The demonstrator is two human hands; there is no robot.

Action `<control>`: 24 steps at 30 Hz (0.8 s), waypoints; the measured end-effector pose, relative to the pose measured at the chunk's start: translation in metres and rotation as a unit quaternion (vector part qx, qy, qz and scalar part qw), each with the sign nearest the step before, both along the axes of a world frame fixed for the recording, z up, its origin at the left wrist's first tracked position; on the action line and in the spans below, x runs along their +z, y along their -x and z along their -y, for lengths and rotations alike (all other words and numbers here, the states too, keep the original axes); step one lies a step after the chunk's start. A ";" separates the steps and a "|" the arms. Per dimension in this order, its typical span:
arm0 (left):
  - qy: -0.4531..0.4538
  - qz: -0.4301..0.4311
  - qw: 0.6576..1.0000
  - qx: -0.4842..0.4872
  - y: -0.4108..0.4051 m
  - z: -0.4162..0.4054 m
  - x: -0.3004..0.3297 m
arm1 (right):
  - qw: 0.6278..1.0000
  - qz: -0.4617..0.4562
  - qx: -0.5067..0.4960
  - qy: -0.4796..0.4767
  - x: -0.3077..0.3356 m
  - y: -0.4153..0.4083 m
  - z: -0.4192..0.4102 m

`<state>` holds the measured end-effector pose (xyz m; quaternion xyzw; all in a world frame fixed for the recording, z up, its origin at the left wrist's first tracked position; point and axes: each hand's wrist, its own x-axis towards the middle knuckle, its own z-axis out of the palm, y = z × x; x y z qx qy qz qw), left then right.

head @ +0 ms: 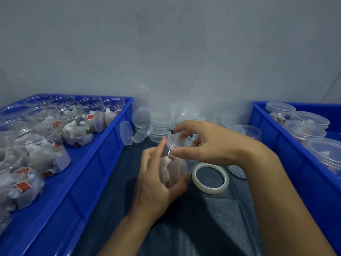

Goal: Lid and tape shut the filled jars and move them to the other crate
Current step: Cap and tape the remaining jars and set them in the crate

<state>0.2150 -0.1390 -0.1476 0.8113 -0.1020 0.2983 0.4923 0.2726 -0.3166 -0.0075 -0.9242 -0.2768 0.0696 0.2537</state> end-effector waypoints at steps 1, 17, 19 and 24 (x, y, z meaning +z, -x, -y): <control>-0.004 0.004 1.000 0.001 0.000 0.000 0.000 | 1.000 -0.009 0.008 0.001 0.001 0.000 0.002; 0.004 -0.011 1.000 -0.017 -0.001 -0.001 -0.002 | 1.000 0.015 -0.007 0.021 -0.002 0.003 -0.004; 0.007 -0.015 1.000 -0.016 0.000 -0.001 -0.001 | 0.999 0.027 -0.017 0.042 -0.001 0.004 -0.007; -0.004 -0.023 1.000 -0.001 0.000 0.000 -0.001 | 0.997 0.034 -0.021 0.068 0.001 0.007 -0.012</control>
